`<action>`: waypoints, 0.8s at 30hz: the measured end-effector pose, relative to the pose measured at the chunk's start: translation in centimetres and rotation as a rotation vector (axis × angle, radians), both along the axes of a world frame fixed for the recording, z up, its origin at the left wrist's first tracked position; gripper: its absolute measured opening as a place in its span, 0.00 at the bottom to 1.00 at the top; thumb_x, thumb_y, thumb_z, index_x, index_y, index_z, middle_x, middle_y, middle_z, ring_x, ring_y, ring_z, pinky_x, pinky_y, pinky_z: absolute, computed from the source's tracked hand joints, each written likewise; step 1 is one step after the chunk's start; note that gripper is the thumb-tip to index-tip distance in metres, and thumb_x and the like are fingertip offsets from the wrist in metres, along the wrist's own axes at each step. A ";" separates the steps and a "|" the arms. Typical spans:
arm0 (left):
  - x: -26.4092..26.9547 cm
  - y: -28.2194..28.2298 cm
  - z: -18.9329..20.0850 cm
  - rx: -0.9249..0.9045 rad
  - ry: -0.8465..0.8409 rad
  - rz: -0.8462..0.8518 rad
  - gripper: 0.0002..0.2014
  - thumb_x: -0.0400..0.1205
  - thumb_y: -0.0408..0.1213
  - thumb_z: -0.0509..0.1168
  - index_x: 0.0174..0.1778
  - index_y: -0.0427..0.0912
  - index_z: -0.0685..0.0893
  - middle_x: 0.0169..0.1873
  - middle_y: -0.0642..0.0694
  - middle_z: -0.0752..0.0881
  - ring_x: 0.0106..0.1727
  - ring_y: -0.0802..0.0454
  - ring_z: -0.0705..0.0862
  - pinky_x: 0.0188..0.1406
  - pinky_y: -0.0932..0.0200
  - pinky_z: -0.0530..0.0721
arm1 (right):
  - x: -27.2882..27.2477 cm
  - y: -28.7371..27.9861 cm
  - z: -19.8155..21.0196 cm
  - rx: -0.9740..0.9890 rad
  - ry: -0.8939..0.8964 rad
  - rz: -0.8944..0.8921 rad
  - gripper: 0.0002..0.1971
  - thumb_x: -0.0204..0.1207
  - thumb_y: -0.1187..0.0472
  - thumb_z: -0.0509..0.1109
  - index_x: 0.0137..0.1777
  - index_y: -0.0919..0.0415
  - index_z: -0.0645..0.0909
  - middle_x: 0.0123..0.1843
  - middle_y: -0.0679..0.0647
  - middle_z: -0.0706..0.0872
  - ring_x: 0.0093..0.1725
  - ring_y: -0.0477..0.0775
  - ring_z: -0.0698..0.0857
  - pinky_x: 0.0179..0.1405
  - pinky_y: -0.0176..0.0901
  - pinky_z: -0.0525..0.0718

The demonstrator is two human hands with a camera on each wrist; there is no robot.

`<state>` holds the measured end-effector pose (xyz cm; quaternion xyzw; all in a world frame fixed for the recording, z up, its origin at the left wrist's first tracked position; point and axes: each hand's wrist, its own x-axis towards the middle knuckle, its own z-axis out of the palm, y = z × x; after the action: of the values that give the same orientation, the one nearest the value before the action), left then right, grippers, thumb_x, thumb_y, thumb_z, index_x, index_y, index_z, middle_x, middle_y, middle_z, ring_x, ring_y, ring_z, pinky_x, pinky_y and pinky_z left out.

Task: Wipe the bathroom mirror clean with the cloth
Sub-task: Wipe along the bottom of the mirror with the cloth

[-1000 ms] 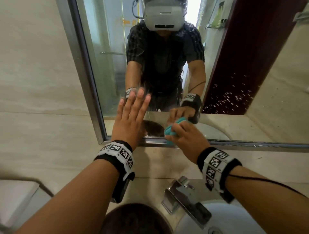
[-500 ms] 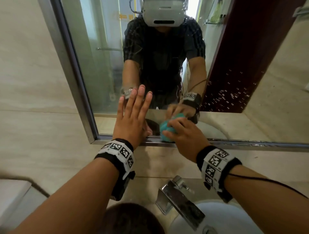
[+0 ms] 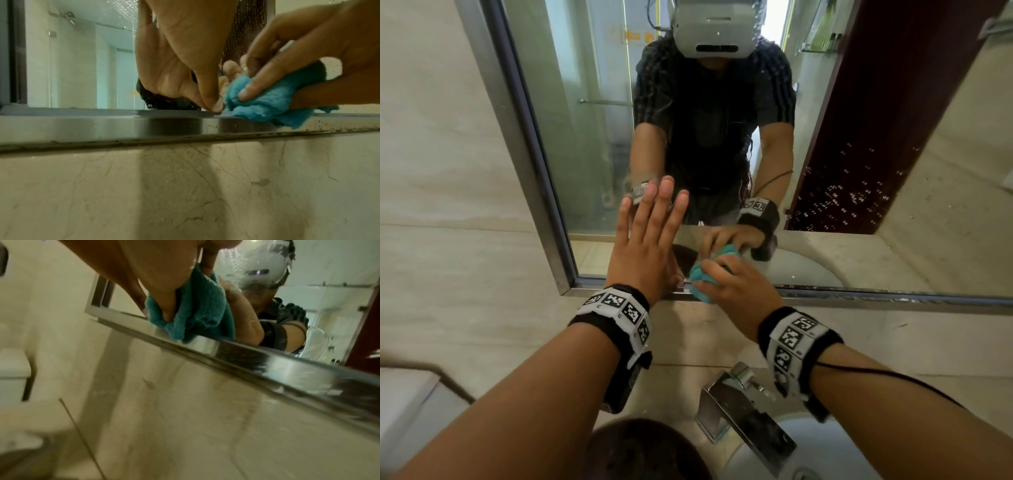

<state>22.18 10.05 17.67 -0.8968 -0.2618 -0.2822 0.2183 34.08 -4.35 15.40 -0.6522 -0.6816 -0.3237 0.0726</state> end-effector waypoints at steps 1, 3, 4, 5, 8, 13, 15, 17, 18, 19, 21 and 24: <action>0.1 0.0 0.0 -0.008 0.001 0.009 0.71 0.59 0.65 0.75 0.80 0.43 0.29 0.77 0.43 0.23 0.79 0.45 0.27 0.78 0.42 0.31 | 0.9 -1.0 0.0 -0.035 -0.009 -0.024 0.28 0.49 0.63 0.85 0.53 0.56 0.87 0.55 0.56 0.84 0.53 0.59 0.79 0.49 0.56 0.85; 0.1 -0.4 0.1 -0.015 -0.019 0.011 0.69 0.60 0.60 0.76 0.81 0.42 0.31 0.78 0.43 0.25 0.80 0.44 0.29 0.79 0.41 0.34 | 3.0 -3.4 0.5 -0.080 -0.017 -0.044 0.31 0.45 0.65 0.87 0.53 0.56 0.87 0.55 0.56 0.84 0.54 0.59 0.73 0.47 0.59 0.86; 0.1 -0.7 0.2 -0.017 -0.041 0.003 0.68 0.60 0.58 0.77 0.81 0.41 0.34 0.79 0.42 0.27 0.81 0.43 0.31 0.80 0.40 0.37 | 3.8 -4.5 1.0 -0.092 -0.033 -0.051 0.30 0.45 0.66 0.87 0.52 0.56 0.88 0.54 0.57 0.84 0.53 0.59 0.73 0.46 0.58 0.86; 0.1 -1.1 0.3 -0.027 -0.064 -0.006 0.67 0.60 0.59 0.77 0.82 0.41 0.37 0.80 0.42 0.31 0.82 0.43 0.34 0.80 0.39 0.40 | 4.4 -5.3 1.6 -0.095 -0.053 -0.063 0.29 0.45 0.67 0.87 0.52 0.56 0.88 0.53 0.57 0.84 0.52 0.59 0.74 0.45 0.58 0.86; 0.2 -2.7 1.3 -0.071 -0.134 -0.023 0.66 0.56 0.63 0.78 0.82 0.42 0.46 0.81 0.41 0.43 0.82 0.41 0.44 0.79 0.39 0.43 | 4.7 -5.3 4.8 -0.001 -0.053 -0.103 0.28 0.48 0.65 0.86 0.53 0.58 0.87 0.52 0.59 0.84 0.48 0.63 0.82 0.45 0.58 0.86; 1.9 -3.7 3.4 0.024 -0.085 -0.086 0.65 0.59 0.65 0.76 0.83 0.41 0.44 0.81 0.38 0.42 0.82 0.39 0.43 0.79 0.35 0.45 | 4.0 -2.4 10.2 0.486 0.149 -0.107 0.19 0.71 0.62 0.70 0.63 0.60 0.83 0.60 0.63 0.80 0.55 0.62 0.74 0.56 0.53 0.79; 2.7 -3.6 3.3 0.026 -0.071 -0.075 0.67 0.59 0.63 0.77 0.83 0.42 0.41 0.81 0.38 0.41 0.82 0.39 0.42 0.80 0.35 0.45 | 4.0 -2.2 8.0 0.477 0.093 -0.117 0.20 0.70 0.64 0.72 0.64 0.58 0.82 0.62 0.60 0.74 0.54 0.64 0.75 0.54 0.57 0.81; 3.2 -3.4 3.0 0.023 -0.063 -0.023 0.69 0.58 0.63 0.77 0.82 0.43 0.36 0.81 0.38 0.40 0.82 0.39 0.41 0.79 0.37 0.43 | 4.2 -2.6 4.6 0.258 -0.030 -0.104 0.26 0.62 0.64 0.81 0.62 0.57 0.82 0.62 0.59 0.70 0.53 0.64 0.76 0.50 0.60 0.85; 3.3 -3.2 2.9 0.019 -0.059 -0.009 0.70 0.59 0.64 0.77 0.81 0.43 0.33 0.80 0.38 0.38 0.82 0.40 0.40 0.79 0.37 0.41 | 4.3 -3.0 3.6 0.151 -0.047 -0.101 0.28 0.58 0.64 0.83 0.62 0.57 0.83 0.62 0.58 0.69 0.53 0.62 0.74 0.49 0.60 0.86; 3.3 -3.2 2.8 0.014 -0.054 -0.002 0.70 0.59 0.64 0.76 0.81 0.43 0.32 0.80 0.38 0.36 0.82 0.40 0.37 0.79 0.38 0.39 | 4.5 -3.3 3.6 0.102 -0.040 -0.096 0.29 0.56 0.64 0.84 0.61 0.57 0.84 0.61 0.58 0.69 0.53 0.61 0.72 0.49 0.59 0.86; 3.3 -3.2 2.9 0.012 -0.043 0.010 0.72 0.57 0.65 0.77 0.80 0.43 0.30 0.79 0.38 0.33 0.80 0.42 0.30 0.79 0.38 0.37 | 4.5 -3.2 5.7 0.180 -0.012 -0.078 0.28 0.58 0.64 0.83 0.60 0.58 0.84 0.61 0.58 0.71 0.53 0.61 0.72 0.50 0.59 0.85; 3.2 -3.4 3.0 0.006 -0.026 0.022 0.74 0.55 0.66 0.76 0.80 0.43 0.28 0.78 0.40 0.25 0.78 0.43 0.25 0.78 0.39 0.33 | 3.7 -2.2 10.9 0.494 0.119 -0.095 0.20 0.70 0.64 0.70 0.64 0.60 0.82 0.60 0.63 0.79 0.55 0.62 0.74 0.56 0.53 0.79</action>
<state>25.36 6.63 20.71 -0.8893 -0.2736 -0.2924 0.2208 37.80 -6.52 26.28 -0.6638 -0.5452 -0.4443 0.2545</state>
